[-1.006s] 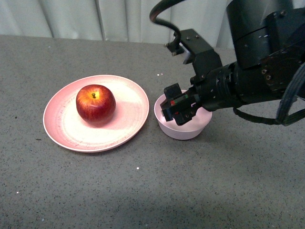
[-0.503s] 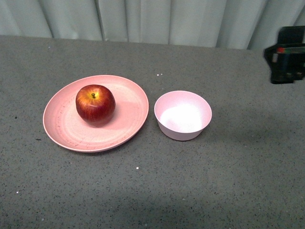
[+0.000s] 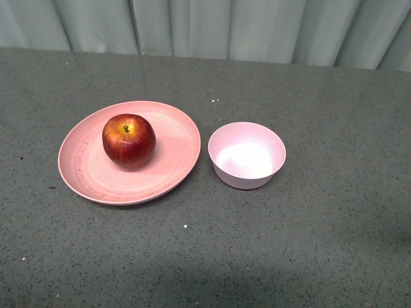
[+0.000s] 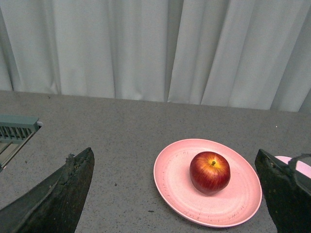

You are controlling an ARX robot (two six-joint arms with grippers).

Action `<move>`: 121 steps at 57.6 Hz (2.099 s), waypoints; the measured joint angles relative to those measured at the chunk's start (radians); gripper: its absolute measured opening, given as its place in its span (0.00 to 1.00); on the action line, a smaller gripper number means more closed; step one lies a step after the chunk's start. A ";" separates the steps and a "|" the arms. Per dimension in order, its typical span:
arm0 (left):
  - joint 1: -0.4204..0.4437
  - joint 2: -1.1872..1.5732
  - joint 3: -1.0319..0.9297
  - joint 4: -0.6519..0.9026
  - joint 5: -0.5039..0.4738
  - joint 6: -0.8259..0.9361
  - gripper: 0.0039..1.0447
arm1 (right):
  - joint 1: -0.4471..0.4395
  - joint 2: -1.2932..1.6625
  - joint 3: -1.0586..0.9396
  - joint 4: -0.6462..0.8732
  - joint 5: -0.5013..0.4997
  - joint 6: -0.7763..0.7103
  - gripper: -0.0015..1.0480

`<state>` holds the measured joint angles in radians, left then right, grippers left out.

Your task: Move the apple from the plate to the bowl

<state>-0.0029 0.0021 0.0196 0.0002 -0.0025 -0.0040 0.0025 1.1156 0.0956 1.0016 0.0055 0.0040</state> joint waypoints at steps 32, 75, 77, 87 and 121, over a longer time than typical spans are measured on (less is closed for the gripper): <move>0.000 0.000 0.000 0.000 0.000 0.000 0.94 | 0.000 -0.510 -0.090 -0.409 -0.003 -0.003 0.01; 0.000 0.000 0.000 0.000 0.000 0.000 0.94 | 0.000 -0.858 -0.090 -0.740 -0.004 -0.003 0.01; 0.000 0.000 0.000 0.000 0.000 0.000 0.94 | 0.000 -0.870 -0.090 -0.752 -0.004 -0.003 0.01; 0.000 0.000 0.000 0.000 0.000 0.000 0.94 | 0.000 -0.927 -0.090 -0.809 -0.004 -0.003 0.01; 0.000 0.000 0.000 0.000 0.000 0.000 0.94 | 0.000 -1.111 -0.090 -1.000 -0.006 -0.004 0.32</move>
<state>-0.0029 0.0021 0.0196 0.0002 -0.0029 -0.0040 0.0025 0.0048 0.0055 0.0013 -0.0010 -0.0002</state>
